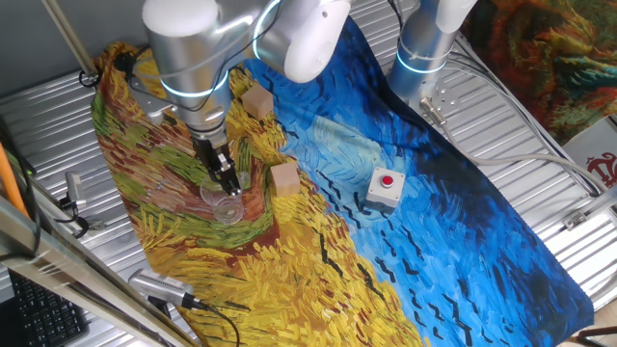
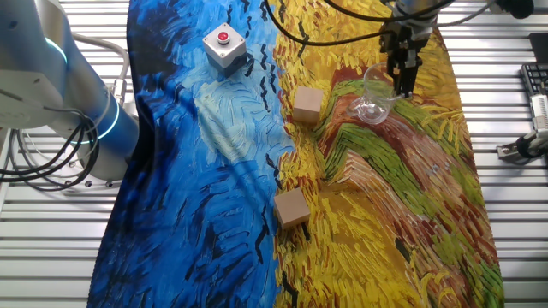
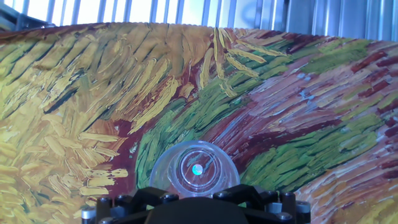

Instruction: Pick up the cup

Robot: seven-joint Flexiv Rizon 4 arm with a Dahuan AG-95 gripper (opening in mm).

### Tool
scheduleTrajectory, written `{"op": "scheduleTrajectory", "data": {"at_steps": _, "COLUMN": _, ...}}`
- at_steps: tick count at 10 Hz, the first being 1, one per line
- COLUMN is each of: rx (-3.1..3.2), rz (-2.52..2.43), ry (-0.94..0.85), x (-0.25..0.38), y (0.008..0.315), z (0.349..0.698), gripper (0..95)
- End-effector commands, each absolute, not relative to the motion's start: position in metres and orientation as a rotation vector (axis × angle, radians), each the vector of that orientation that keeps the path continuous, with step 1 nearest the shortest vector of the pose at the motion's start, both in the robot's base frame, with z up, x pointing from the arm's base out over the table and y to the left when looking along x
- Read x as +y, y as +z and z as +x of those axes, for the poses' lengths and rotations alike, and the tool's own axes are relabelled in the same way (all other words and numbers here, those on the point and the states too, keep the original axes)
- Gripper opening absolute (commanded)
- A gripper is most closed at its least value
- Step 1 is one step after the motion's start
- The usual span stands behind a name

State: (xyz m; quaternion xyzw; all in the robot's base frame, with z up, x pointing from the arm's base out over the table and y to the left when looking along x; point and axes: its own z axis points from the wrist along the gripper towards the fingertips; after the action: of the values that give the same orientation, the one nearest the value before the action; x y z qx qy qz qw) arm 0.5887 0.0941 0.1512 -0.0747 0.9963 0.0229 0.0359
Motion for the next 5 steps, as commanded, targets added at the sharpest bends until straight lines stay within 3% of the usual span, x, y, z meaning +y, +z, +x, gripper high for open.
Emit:
{"op": "scheduleTrajectory", "data": {"at_steps": 1, "rx": 3.058, "rz": -0.226, "ry": 0.075, "x": 0.0933, "y": 0.1506, "z": 0.5875, "gripper": 95.0}}
{"op": "scheduleTrajectory", "data": {"at_steps": 5, "rx": 3.059, "rz": -0.222, "ry": 0.075, "x": 0.0935, "y": 0.1496, "z": 0.5877, "gripper": 95.0}}
